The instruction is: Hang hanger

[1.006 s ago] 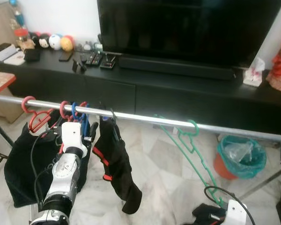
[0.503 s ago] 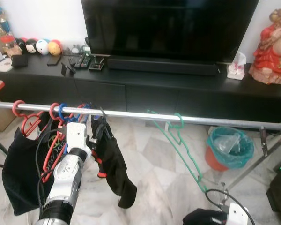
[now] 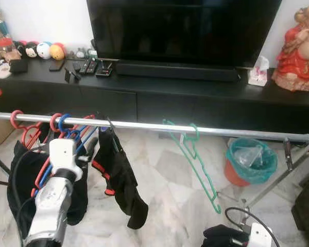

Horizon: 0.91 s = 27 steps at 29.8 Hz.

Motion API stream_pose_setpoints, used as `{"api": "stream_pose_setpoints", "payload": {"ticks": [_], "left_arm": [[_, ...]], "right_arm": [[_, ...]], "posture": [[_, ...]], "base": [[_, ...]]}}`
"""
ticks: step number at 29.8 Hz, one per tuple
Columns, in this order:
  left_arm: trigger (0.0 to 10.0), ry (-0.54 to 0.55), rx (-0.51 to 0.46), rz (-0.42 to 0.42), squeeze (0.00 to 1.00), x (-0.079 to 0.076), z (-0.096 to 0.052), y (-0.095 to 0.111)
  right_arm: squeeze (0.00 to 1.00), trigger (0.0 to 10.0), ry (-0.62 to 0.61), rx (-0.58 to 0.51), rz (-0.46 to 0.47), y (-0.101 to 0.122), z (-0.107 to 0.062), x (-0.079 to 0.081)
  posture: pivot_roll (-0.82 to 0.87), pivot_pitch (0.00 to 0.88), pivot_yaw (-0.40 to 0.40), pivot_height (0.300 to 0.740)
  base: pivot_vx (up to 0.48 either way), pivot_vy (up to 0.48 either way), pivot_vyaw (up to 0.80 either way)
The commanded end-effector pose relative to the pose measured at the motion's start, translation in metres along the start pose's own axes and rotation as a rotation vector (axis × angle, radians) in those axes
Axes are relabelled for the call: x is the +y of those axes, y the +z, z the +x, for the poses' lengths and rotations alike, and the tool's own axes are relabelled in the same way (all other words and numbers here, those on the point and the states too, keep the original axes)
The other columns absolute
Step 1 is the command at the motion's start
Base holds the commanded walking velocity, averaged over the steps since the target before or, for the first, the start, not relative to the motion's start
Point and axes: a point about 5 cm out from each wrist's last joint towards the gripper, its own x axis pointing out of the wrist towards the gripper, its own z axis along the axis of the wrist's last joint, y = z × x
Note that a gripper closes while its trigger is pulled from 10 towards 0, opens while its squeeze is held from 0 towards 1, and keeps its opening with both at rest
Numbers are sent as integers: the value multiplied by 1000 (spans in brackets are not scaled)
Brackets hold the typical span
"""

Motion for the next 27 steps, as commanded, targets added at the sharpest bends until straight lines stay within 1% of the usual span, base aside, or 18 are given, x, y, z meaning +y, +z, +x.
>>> {"api": "stream_pose_setpoints", "payload": {"ticks": [1, 27], "left_arm": [[10000, 26, 20, 26, 0, 7, -3, -3], [10000, 26, 20, 26, 0, 7, -3, -3]], "right_arm": [[0, 10000, 6, -14, -4, 3, 0, 2], [0, 10000, 6, -14, -4, 3, 0, 2]], "posture": [[36, 0, -9, 740], [36, 0, -9, 740]], "base": [[0, 0, 0], [0, 0, 0]]}}
